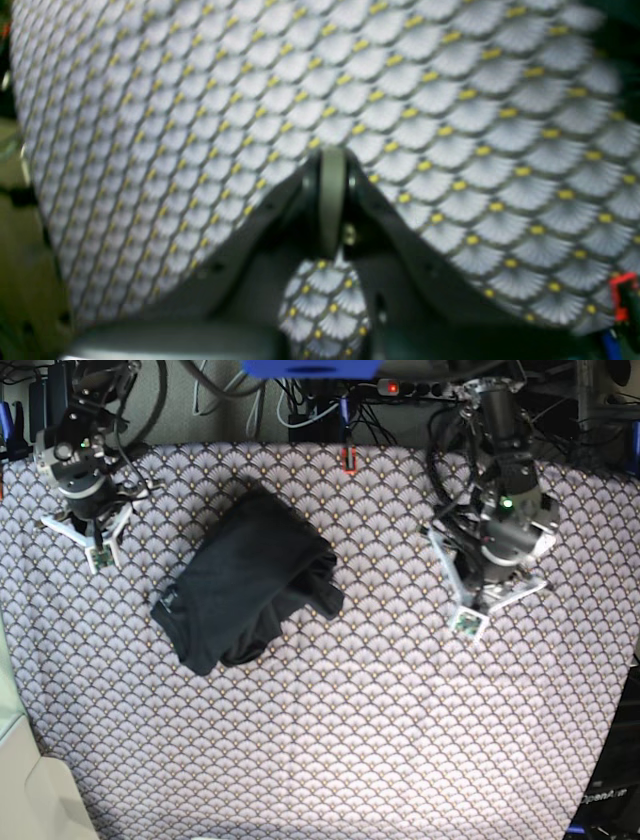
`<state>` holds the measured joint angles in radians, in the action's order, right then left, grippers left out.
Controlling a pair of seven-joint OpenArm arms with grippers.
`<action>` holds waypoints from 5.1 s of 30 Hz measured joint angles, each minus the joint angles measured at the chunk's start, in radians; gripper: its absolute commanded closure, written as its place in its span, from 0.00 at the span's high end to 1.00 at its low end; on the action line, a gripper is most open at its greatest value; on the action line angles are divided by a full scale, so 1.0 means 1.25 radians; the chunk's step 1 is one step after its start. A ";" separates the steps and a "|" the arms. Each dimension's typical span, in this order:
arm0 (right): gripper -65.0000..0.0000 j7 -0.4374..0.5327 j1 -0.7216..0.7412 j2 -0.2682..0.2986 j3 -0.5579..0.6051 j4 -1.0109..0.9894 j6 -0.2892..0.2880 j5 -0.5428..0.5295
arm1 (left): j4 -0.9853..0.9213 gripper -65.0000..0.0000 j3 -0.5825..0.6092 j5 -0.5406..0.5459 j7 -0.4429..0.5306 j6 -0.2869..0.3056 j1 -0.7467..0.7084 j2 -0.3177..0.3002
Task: Fold the T-shirt properly
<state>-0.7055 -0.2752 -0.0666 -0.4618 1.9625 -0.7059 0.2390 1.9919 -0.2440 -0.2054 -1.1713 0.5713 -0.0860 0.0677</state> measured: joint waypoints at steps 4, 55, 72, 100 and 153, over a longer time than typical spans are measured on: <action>0.00 0.002 0.000 0.005 0.000 0.000 0.000 -0.003 | 0.000 0.00 -0.004 0.006 0.002 0.000 0.000 0.001; 0.00 0.007 -0.011 0.016 0.020 -0.017 0.000 -0.007 | -0.128 0.00 -0.212 0.006 0.133 -0.002 -0.144 0.019; 0.00 0.008 -0.009 0.016 0.022 -0.017 0.000 -0.006 | -0.058 0.00 -0.212 0.006 0.128 -0.002 -0.170 0.024; 0.00 0.011 -0.002 0.020 0.057 -0.017 0.000 -0.006 | -0.040 0.00 -0.212 0.000 0.127 -0.006 -0.141 0.052; 0.00 -0.125 0.038 -0.074 0.056 -0.003 0.002 -0.002 | -0.247 0.00 -0.053 -0.006 0.500 0.106 -0.005 -0.160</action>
<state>-0.8616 -0.2279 -0.1585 -0.3916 1.9591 -0.7029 0.2363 1.6836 -0.3107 -0.2134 -0.5461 0.7033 -0.0921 -0.1318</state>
